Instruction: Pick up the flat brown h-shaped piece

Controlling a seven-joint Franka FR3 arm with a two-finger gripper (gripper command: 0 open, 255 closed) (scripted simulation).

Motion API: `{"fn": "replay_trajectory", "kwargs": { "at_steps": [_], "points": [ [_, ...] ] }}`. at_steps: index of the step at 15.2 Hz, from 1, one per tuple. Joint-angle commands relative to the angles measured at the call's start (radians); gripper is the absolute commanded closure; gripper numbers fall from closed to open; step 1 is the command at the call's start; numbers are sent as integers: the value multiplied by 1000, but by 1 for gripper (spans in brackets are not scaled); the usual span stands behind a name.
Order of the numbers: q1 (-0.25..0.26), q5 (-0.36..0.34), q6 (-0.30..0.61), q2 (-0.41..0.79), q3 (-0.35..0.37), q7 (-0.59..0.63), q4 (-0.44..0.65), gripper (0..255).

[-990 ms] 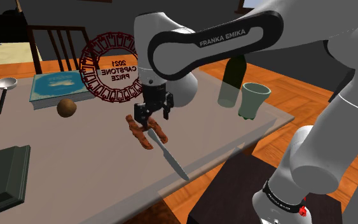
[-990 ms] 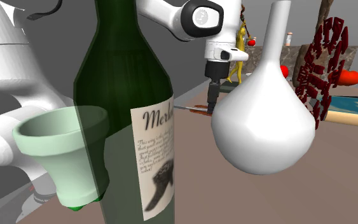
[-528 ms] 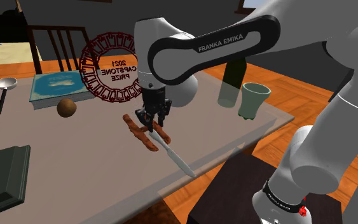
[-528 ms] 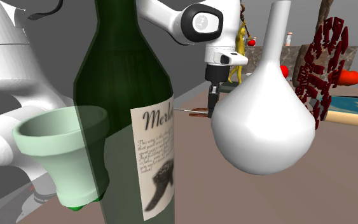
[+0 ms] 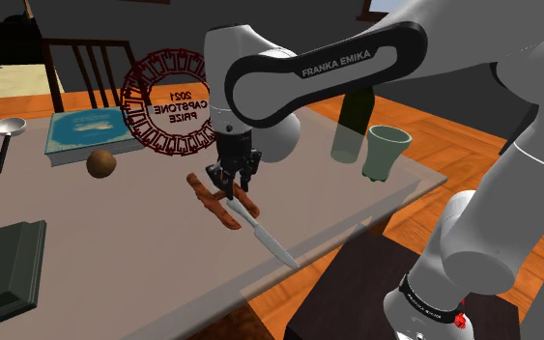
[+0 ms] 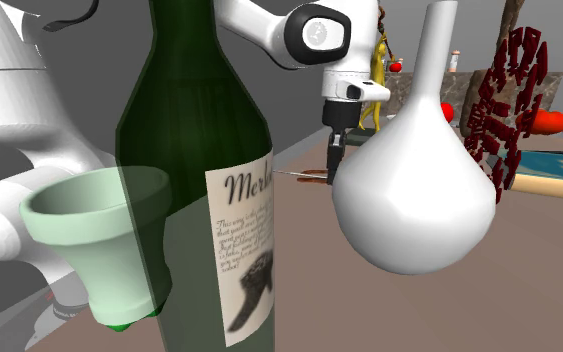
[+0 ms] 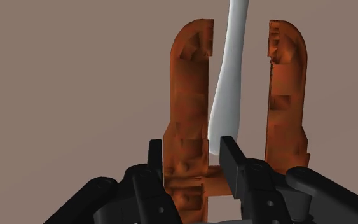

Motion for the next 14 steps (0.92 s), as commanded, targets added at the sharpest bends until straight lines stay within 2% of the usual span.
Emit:
{"fn": "replay_trajectory", "kwargs": {
  "at_steps": [1,14],
  "points": [
    [0,1,-20,-1,0,-1,13,255],
    [-2,4,-193,-19,-5,-3,170,255]
  ]
}}
